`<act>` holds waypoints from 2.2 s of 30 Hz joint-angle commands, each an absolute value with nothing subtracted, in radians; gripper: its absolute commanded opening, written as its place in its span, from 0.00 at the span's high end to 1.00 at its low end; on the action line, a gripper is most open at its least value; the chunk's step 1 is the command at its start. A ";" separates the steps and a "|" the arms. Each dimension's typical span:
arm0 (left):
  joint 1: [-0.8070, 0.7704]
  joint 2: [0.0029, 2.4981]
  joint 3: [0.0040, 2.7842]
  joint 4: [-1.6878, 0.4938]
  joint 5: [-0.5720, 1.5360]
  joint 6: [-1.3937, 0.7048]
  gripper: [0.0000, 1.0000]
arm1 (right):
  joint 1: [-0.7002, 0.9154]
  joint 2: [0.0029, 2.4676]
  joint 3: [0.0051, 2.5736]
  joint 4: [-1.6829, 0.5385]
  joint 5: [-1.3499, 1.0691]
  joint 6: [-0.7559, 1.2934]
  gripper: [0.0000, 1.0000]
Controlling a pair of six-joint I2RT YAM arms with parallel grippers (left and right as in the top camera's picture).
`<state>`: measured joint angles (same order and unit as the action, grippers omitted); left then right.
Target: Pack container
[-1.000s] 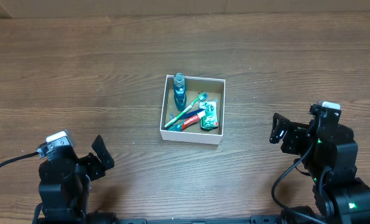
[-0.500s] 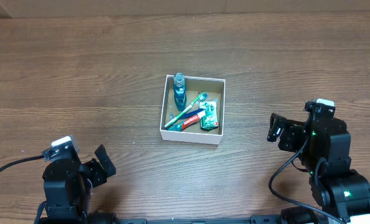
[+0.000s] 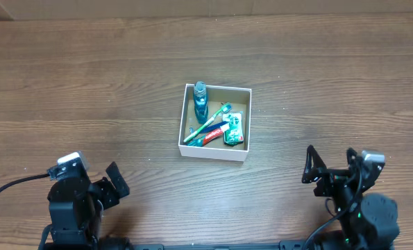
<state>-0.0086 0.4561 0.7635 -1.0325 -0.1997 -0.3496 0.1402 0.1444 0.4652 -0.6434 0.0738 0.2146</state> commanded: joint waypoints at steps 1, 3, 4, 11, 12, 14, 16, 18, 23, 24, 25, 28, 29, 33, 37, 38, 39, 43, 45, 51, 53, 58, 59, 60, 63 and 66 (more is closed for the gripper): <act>-0.006 0.453 0.760 -1.030 -0.217 -0.371 0.00 | 0.147 0.001 0.358 -0.568 0.043 0.204 0.00; -0.006 0.453 0.760 -1.030 -0.217 -0.371 0.00 | 0.147 0.006 0.322 -0.474 0.039 0.188 0.00; -0.006 0.453 0.760 -1.030 -0.217 -0.371 0.00 | 0.147 0.003 0.305 -0.424 0.039 0.173 0.00; -0.006 0.453 0.760 -1.030 -0.217 -0.371 0.00 | 0.147 0.003 0.119 -0.075 0.020 -0.010 0.00; -0.006 0.453 0.760 -1.030 -0.217 -0.371 0.00 | 0.147 0.003 0.086 -0.050 0.020 -0.009 0.00; -0.006 0.453 0.760 -1.030 -0.217 -0.371 0.00 | 0.147 0.003 0.042 -0.017 0.020 -0.009 0.00; -0.006 0.453 0.760 -1.030 -0.217 -0.371 0.00 | 0.147 0.003 0.009 -0.040 0.004 -0.009 0.00; -0.006 0.453 0.760 -1.030 -0.217 -0.371 0.00 | 0.146 0.003 0.008 -0.085 0.006 -0.009 0.00; -0.006 0.453 0.760 -1.030 -0.217 -0.371 0.00 | 0.146 0.003 0.008 -0.084 0.004 -0.008 0.00; -0.006 0.453 0.760 -1.030 -0.217 -0.371 0.00 | 0.146 0.003 0.008 -0.084 0.004 -0.008 0.00; -0.006 0.453 0.760 -1.030 -0.217 -0.371 0.00 | 0.146 0.003 0.008 -0.084 0.004 -0.008 0.00; -0.006 0.453 0.760 -1.030 -0.217 -0.371 0.00 | 0.146 0.003 0.008 -0.084 0.004 -0.008 0.00; -0.006 0.453 0.760 -1.030 -0.217 -0.371 0.00 | 0.146 0.003 0.008 -0.084 0.004 -0.008 0.00; -0.006 0.453 0.760 -1.030 -0.217 -0.371 0.00 | 0.146 0.003 0.008 -0.084 0.004 -0.008 0.00; -0.006 0.453 0.760 -1.030 -0.217 -0.371 0.00 | 0.146 0.003 0.008 -0.084 0.004 -0.008 0.00; -0.006 0.453 0.760 -1.030 -0.217 -0.371 0.00 | 0.146 0.003 0.008 -0.084 0.004 -0.008 0.00; -0.006 0.453 0.760 -1.030 -0.217 -0.371 0.00 | 0.146 0.003 0.008 -0.084 0.004 -0.008 0.00; -0.006 0.453 0.760 -1.030 -0.217 -0.371 0.00 | 0.146 0.003 0.008 -0.084 0.004 -0.008 0.00; -0.006 0.453 0.760 -1.030 -0.217 -0.371 0.00 | 0.146 0.003 0.008 -0.084 0.004 -0.008 0.01; -0.006 0.399 0.745 -1.050 -0.229 -0.337 0.00 | 0.146 0.003 0.008 -0.084 0.004 -0.008 0.00; -0.003 0.317 0.675 -1.003 -0.233 -0.337 0.00 | 0.146 0.003 0.008 -0.084 0.004 -0.008 0.00; 0.009 0.127 0.382 -0.663 -0.239 -0.337 0.00 | 0.146 0.003 0.008 -0.084 0.004 -0.008 0.00; 0.014 0.103 0.333 -0.577 -0.238 -0.337 0.00 | 0.146 0.003 0.008 -0.084 0.004 -0.008 0.00; 0.024 0.073 0.270 -0.453 -0.235 -0.337 0.00 | 0.146 0.003 0.008 -0.084 0.004 -0.008 0.00; 0.040 0.015 0.135 -0.169 -0.236 -0.337 0.00 | 0.146 0.003 0.008 -0.084 0.004 -0.008 0.00; 0.051 0.003 0.029 0.058 -0.236 -0.333 0.00 | 0.146 0.003 0.008 -0.084 0.004 -0.008 0.00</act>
<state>0.0338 0.0284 0.1291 -0.1040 -0.2214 -0.3408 0.1398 0.0113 0.0181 -0.0902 0.0063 -0.0010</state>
